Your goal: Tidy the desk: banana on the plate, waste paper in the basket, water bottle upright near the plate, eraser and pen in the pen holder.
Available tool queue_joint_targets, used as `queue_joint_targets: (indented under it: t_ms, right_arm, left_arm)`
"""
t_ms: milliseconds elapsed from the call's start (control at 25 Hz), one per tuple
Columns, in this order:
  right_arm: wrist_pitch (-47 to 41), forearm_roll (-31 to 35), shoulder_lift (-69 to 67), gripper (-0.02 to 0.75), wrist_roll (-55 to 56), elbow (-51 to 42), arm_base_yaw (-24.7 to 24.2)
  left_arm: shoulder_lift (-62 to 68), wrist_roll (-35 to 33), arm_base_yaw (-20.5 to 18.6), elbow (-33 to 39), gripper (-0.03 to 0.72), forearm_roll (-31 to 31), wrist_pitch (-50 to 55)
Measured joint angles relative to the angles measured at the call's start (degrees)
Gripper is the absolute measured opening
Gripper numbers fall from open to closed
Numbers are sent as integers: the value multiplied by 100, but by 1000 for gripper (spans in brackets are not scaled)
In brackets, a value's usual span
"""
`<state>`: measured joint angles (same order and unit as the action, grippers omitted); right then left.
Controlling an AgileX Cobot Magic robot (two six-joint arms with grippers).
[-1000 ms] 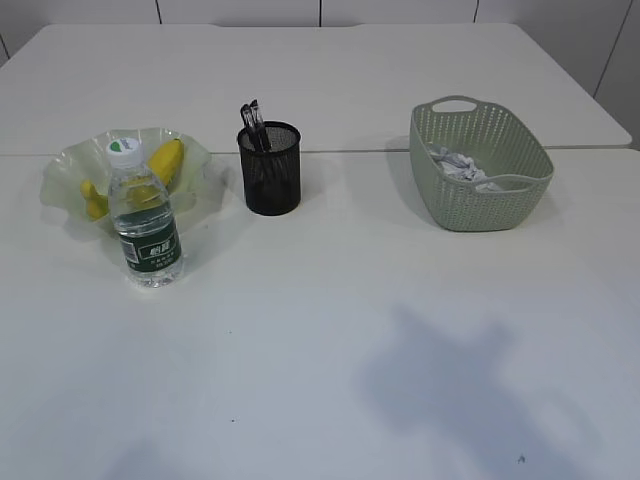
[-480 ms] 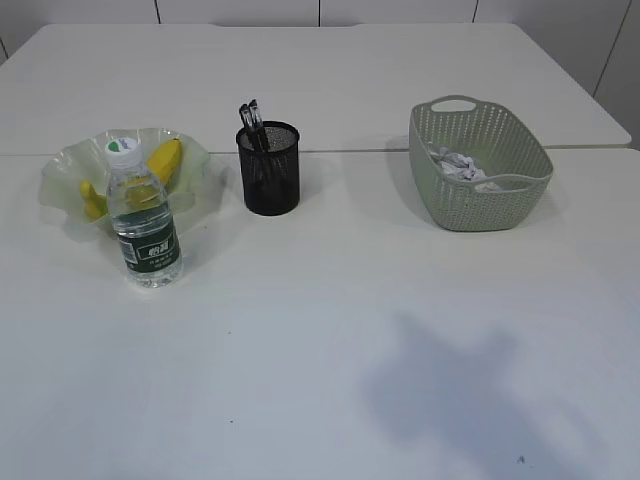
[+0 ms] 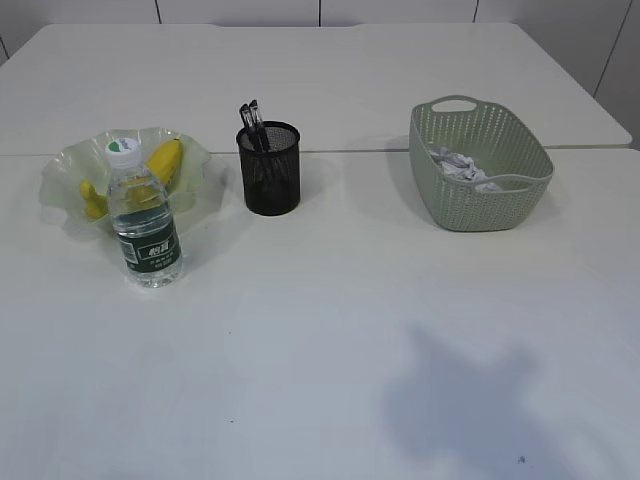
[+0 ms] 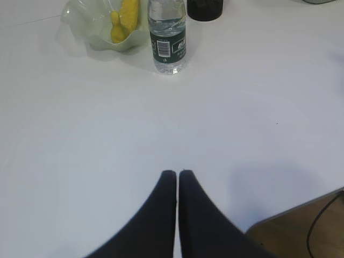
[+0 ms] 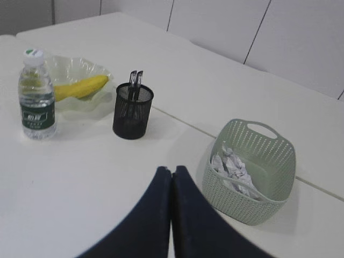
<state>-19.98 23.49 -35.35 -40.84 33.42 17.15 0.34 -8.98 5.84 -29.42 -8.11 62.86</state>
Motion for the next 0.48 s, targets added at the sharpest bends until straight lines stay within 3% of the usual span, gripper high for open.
queue_joint_targets:
  t_ms: [240, 480]
  right_arm:
    - [551, 0, 897, -16, 857, -736, 0]
    - [-169, -337, 1798, -16, 1267, -904, -9]
  left_arm:
    - [0, 0, 0, 0, -24, 0, 0]
    - [0, 0, 0, 0, -24, 9, 0]
